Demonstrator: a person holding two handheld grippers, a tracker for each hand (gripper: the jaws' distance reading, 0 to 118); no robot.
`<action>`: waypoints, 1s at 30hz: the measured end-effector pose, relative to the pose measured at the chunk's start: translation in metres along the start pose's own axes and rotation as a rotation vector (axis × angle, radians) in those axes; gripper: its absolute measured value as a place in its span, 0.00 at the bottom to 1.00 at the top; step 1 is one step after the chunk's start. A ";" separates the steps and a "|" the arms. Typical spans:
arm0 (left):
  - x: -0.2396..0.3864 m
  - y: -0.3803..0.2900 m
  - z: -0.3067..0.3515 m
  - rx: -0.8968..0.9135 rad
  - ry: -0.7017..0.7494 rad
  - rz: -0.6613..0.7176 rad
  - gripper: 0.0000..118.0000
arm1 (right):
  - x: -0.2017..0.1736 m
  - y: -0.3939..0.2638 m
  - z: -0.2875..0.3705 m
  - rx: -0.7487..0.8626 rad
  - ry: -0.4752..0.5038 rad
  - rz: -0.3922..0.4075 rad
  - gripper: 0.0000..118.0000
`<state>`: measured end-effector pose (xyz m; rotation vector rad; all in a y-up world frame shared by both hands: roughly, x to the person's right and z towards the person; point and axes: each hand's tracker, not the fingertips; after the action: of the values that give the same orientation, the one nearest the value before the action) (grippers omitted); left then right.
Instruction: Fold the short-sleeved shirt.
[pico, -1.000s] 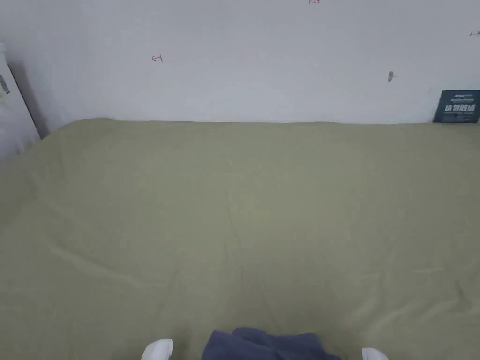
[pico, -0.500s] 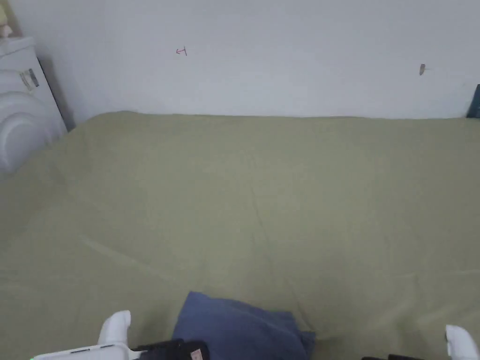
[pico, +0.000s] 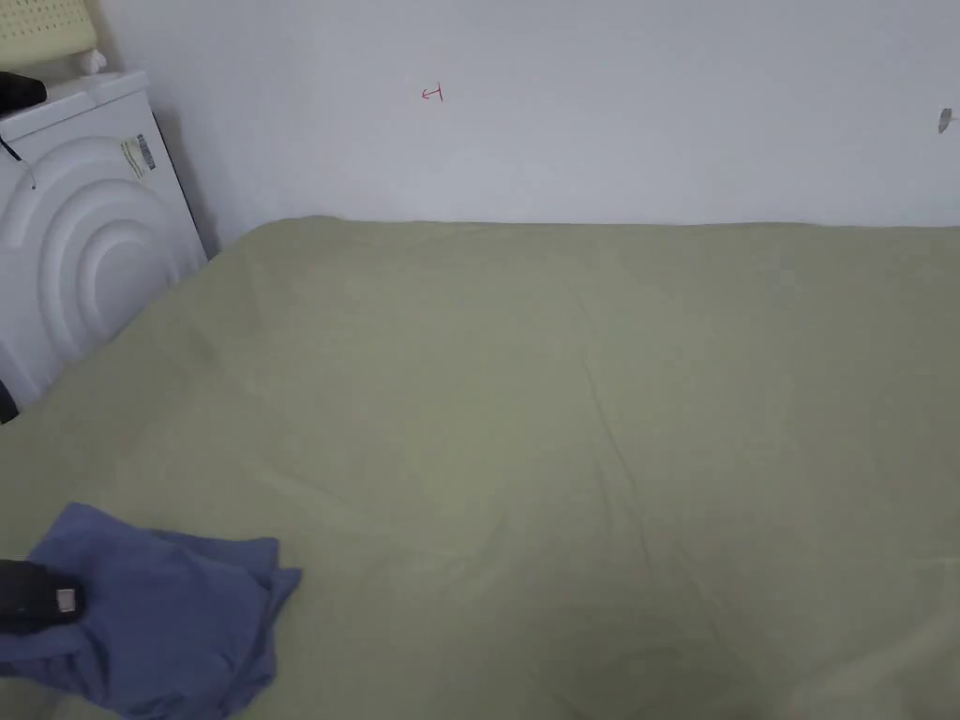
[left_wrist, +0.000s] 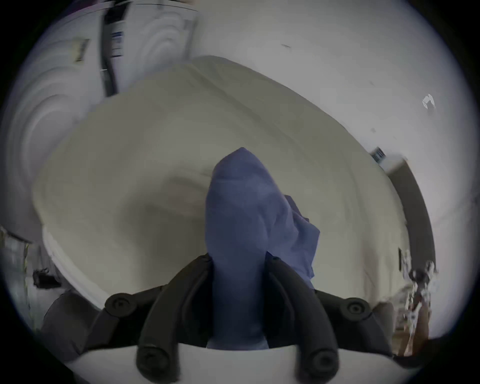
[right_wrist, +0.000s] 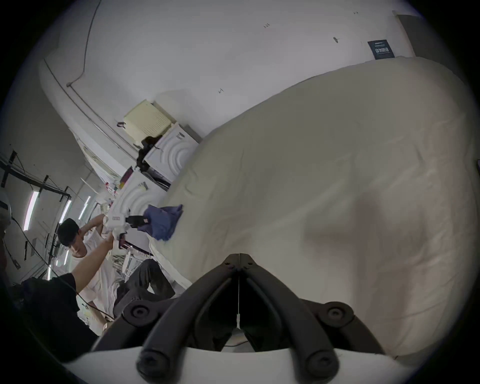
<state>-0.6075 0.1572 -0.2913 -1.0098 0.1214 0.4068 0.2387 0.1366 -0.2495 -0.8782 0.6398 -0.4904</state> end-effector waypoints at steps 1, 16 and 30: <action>0.006 -0.011 0.007 0.027 0.039 0.023 0.25 | 0.001 -0.003 0.001 -0.007 0.006 -0.005 0.00; 0.017 -0.042 0.087 0.425 0.314 0.031 0.00 | -0.047 0.003 0.029 0.088 -0.108 0.176 0.01; 0.399 -0.187 0.085 0.561 -0.184 -0.115 0.00 | -0.097 0.022 0.055 0.397 -0.650 0.457 0.01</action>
<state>-0.1760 0.2517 -0.2104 -0.4221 0.0082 0.3322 0.2109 0.2398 -0.2111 -0.4452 0.1187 0.0944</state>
